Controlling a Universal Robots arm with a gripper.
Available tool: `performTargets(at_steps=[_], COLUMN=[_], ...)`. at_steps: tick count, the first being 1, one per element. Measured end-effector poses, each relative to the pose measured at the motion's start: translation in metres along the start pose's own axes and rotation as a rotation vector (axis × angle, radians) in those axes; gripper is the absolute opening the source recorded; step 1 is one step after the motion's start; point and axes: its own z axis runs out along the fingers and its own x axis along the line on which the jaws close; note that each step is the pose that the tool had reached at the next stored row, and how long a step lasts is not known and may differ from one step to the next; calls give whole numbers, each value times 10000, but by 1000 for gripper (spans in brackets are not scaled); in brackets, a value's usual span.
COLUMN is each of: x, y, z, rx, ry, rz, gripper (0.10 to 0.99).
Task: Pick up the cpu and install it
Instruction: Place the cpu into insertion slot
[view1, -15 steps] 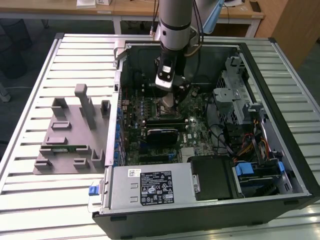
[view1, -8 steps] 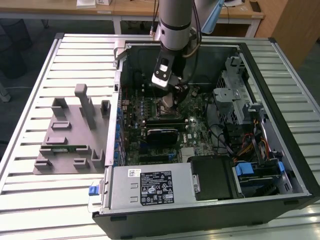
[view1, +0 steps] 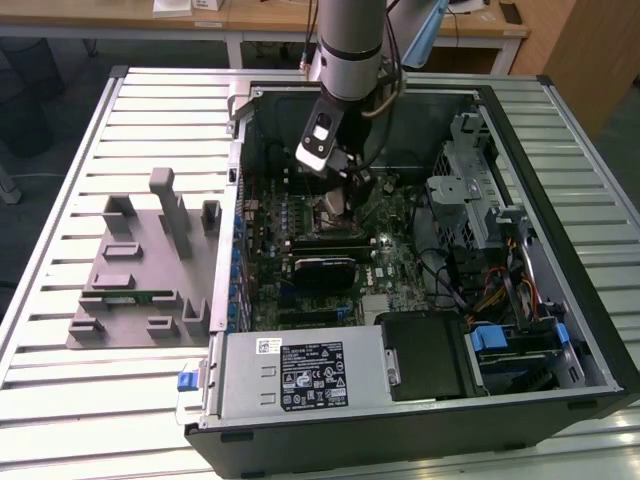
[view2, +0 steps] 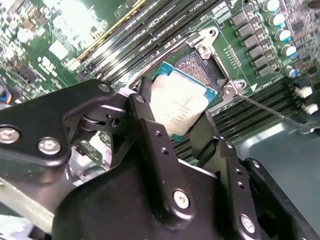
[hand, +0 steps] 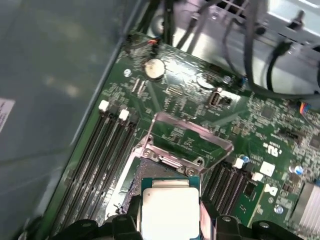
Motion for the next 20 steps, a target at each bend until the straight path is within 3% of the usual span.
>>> performTargets(at_steps=[20], x=[0], y=[-1], z=[20], rx=[59], ry=[-130], rz=[3463], gripper=[541])
